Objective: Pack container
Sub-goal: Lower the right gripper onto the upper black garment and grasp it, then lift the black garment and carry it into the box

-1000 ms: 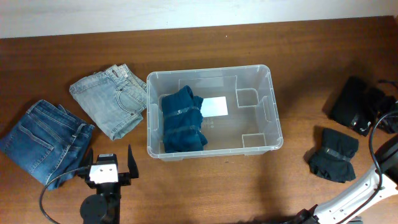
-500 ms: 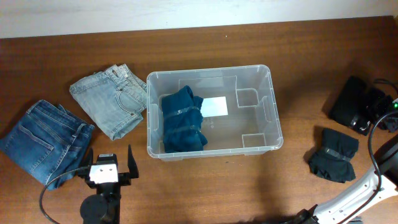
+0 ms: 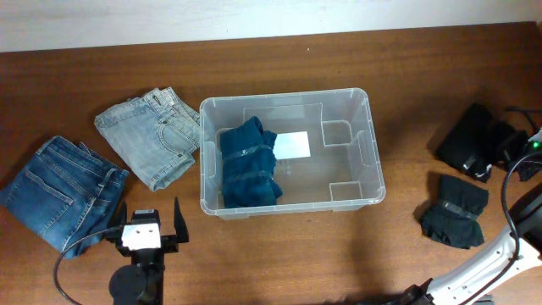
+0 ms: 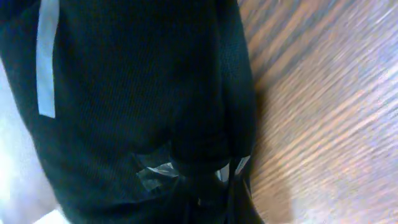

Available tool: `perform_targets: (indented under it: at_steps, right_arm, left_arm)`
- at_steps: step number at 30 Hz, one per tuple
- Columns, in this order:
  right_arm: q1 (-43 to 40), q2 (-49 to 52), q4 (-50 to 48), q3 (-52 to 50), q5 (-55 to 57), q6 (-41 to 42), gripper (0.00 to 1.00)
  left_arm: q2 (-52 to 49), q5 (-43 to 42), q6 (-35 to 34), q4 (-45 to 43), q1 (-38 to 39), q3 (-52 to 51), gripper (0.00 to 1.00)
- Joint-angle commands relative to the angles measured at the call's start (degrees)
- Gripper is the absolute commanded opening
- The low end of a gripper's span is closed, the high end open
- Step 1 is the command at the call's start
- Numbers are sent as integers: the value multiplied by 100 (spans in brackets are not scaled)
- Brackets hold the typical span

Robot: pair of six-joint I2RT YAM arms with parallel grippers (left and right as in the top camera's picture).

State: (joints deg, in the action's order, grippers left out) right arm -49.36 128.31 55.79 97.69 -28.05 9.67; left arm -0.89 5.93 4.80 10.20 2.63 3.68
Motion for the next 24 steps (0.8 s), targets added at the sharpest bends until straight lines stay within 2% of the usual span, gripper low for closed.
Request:
perform_targets:
  at_steps: [1,14,18,24]
  right_arm:
    - [55,-293,225,297,-221,-291,4]
    - [238,-2153,284,553,-1412,-348,4]
    - [590,-2817,367,553,-1591,-348,4]
    - [1537,-4039,710,553,-1652,-350,4]
  left_arm:
    - [48,-59,68,-13,-33,-59,99]
    - [48,-59,68,-13,-33,-59,99]
    - [48,-59,68,-13,-33,-59,99]
    - [48,-59,68,-13,-33,-59,100]
